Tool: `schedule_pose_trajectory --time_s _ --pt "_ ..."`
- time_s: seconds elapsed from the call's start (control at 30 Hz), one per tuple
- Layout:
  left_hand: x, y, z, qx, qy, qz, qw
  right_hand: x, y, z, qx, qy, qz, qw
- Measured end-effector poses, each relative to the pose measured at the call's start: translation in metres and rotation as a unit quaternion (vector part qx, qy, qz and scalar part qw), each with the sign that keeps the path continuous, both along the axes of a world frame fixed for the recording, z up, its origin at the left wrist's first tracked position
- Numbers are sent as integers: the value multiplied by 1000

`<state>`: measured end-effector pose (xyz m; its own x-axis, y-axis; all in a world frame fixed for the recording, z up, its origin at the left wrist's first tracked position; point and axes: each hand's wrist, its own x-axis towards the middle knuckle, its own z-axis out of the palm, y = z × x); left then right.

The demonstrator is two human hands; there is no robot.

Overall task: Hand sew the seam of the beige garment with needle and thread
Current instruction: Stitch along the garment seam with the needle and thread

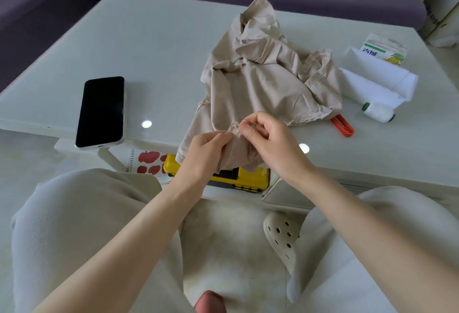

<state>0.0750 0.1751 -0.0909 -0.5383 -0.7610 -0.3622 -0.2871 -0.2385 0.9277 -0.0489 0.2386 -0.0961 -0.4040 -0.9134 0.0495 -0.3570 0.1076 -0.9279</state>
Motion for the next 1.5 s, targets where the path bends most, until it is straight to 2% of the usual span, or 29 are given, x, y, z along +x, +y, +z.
schedule_pose_trajectory --time_s 0.37,0.6,0.73,1.1,1.37,1.5 --pt "-6 6 2 -71 -7 -20 997 -7 -3 -7 7 -40 -26 999" --pt "-6 6 -1 -48 41 -25 998 -5 -5 -12 18 -47 -39 998" --pt "-5 3 -6 -105 28 -17 994 -5 -4 -13 10 -46 -34 998" --pt "-3 1 -9 -104 25 9 994 -11 0 -11 51 -50 -16 997" --pt "-3 7 -10 -161 20 -45 986 -11 0 -11 76 -110 -26 991" --pt "-3 7 -8 -152 17 -52 987 -9 1 -10 80 -93 -20 992"
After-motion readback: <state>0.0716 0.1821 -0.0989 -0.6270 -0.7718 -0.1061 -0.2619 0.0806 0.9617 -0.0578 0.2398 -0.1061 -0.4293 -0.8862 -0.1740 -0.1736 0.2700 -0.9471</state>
